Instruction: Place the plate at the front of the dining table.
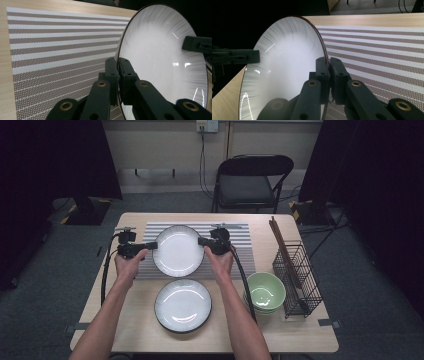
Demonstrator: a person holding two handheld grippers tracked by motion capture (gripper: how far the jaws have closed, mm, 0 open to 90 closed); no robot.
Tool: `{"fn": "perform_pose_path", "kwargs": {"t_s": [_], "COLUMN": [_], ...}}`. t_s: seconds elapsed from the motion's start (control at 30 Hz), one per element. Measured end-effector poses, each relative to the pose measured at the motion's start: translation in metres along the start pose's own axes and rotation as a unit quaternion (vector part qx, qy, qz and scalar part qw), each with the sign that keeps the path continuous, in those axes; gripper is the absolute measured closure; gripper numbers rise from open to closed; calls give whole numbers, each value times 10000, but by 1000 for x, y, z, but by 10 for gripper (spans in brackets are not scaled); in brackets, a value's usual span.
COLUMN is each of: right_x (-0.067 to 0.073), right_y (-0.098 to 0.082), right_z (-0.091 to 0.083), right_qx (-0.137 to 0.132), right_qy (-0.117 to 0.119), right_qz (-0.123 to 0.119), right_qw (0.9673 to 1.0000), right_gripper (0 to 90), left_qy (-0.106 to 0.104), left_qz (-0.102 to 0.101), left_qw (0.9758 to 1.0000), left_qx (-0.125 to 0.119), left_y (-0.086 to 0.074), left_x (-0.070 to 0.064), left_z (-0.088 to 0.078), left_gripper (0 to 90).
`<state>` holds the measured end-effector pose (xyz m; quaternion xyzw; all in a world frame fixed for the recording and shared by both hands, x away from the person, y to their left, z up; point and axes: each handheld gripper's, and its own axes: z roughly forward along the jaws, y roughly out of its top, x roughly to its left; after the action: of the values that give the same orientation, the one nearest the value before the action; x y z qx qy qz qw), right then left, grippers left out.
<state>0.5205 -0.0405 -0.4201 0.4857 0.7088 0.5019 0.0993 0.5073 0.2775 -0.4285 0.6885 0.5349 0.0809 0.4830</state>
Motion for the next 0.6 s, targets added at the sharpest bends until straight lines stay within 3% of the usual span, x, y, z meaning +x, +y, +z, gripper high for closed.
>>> {"fn": "perform_pose_path", "kwargs": {"t_s": [0.43,0.6], "right_x": [-2,-4], "right_y": [4,3], "right_z": [19,23], "right_qx": [148,166], "right_qy": [-3,25], "right_qz": [-7,27], "right_qw": [9999,9999], "right_gripper": [855,854], "left_qy": [-40,-27], "left_qz": [-323,-334], "left_qw": [9995,9994], "left_qx": [13,33], "left_y": [-11,-12], "left_x": [20,23], "left_z": [14,16], "left_gripper": [867,865]}}
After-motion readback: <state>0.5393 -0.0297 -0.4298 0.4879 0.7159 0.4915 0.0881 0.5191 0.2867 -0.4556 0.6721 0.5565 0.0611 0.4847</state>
